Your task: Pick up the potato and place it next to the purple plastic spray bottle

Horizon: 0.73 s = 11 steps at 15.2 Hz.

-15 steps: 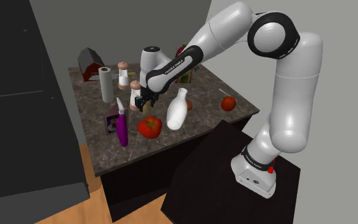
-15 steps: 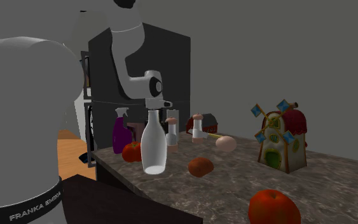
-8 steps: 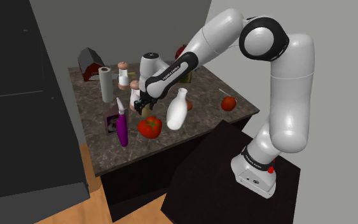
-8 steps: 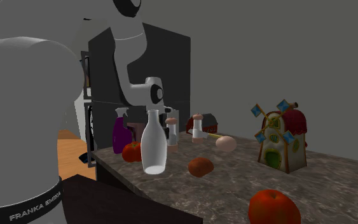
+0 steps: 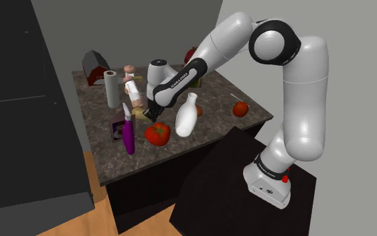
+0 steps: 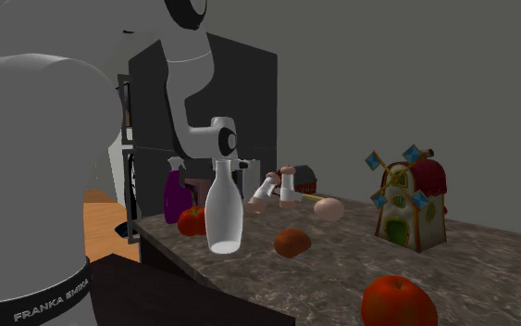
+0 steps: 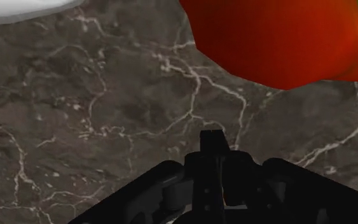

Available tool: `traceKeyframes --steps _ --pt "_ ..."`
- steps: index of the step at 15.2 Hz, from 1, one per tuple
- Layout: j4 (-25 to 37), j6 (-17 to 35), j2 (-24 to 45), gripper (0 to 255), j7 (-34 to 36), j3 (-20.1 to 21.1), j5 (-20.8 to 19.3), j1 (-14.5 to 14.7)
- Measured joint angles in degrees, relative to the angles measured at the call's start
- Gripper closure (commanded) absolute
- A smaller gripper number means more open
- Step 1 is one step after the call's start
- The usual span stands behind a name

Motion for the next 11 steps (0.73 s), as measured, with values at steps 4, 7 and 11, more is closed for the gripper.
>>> traceKeyframes --steps 4,7,11 --pt "4.1 -1.0 1.8 0 -8.2 2.9 0.8 -3.5" --pt "11.5 -3.9 5.0 0 -19.5 7.0 1.7 -7.7" --pt "17.5 -6.2 8.1 0 -28.1 10.1 2.1 -10.3"
